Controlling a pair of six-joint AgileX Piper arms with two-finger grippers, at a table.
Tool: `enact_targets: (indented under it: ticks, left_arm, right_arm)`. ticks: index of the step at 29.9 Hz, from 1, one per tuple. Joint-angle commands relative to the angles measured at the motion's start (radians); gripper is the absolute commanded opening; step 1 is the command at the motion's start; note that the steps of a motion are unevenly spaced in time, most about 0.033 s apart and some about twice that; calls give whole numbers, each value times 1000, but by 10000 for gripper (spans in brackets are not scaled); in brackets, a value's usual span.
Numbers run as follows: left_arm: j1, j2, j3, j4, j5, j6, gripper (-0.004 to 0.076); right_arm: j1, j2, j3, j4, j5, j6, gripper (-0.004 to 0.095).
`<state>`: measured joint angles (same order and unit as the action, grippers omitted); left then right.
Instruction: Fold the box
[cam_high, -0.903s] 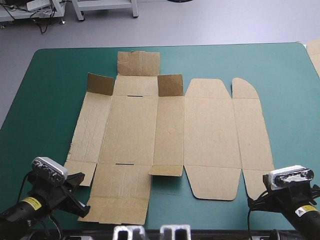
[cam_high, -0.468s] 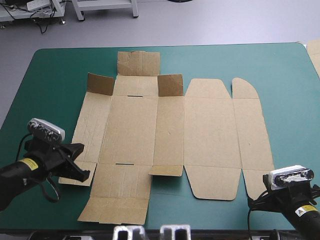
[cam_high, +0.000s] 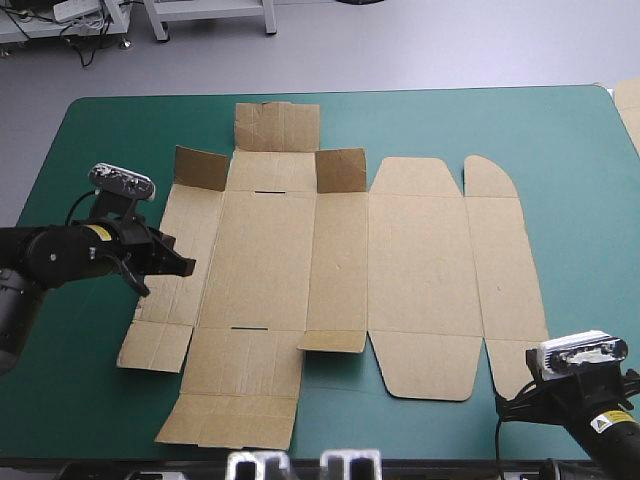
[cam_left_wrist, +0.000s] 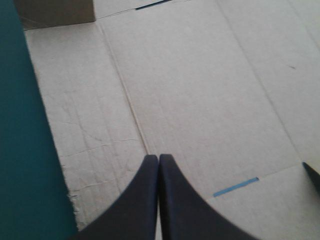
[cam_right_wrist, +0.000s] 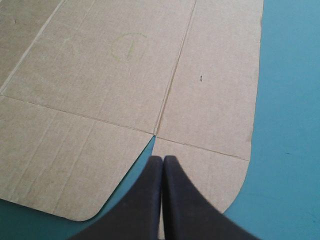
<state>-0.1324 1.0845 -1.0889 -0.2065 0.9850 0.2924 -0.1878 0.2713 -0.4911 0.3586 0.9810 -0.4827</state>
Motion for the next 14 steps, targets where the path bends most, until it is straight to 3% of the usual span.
enact_targets:
  ticks: [1, 7, 14]
  left_arm:
    - [-1, 59, -94, 95, -49, -93, -8]
    - [54, 147, -201, 228, 5, -176, -8]
    - [361, 194, -256, 128, 130, -107, -8]
  right_arm:
    - [-1, 12, -26, 13, -56, -9, -13]
    - [-1, 12, -26, 9, -56, -9, -13]
    - [-1, 12, -26, 7, -57, -42, -13]
